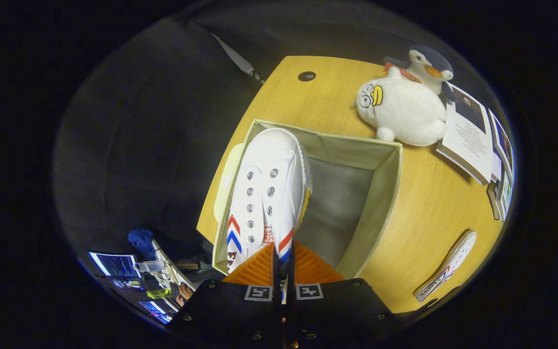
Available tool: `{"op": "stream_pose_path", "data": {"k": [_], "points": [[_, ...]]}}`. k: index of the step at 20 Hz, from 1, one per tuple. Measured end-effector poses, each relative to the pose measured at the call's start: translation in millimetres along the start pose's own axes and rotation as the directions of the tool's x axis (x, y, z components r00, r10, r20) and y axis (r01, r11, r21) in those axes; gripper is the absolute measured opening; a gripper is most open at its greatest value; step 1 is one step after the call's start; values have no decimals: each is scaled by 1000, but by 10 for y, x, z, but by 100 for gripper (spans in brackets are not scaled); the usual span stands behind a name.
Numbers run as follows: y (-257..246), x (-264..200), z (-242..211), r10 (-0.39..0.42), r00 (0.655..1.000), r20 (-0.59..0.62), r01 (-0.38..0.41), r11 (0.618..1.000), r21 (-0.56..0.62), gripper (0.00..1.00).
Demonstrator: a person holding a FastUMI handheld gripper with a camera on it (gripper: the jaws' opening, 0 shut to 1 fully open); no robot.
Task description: Open the storage box then place both shoes into the box .Put the left shoe in first, then the right shoe, with the right side of both shoes facing outward in a uniform manner.
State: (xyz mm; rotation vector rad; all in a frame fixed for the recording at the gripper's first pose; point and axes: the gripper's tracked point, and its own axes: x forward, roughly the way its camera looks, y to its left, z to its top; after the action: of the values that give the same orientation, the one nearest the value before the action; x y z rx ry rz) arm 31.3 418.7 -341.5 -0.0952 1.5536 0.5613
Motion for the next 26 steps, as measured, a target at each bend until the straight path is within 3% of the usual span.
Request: {"op": "stream_pose_path", "data": {"k": [1, 2, 5, 15, 26], "points": [[66, 40, 2, 28, 1000, -4, -28, 1000, -12, 3], [127, -32, 74, 56, 998, 3, -56, 998, -15, 12], [66, -44, 127, 31, 999, 42, -29, 999, -40, 99], [-279, -740, 146, 62, 988, 143, -64, 998, 6, 99], [-1130, -1418, -310, 30, 973, 229, -49, 996, 80, 99]]}}
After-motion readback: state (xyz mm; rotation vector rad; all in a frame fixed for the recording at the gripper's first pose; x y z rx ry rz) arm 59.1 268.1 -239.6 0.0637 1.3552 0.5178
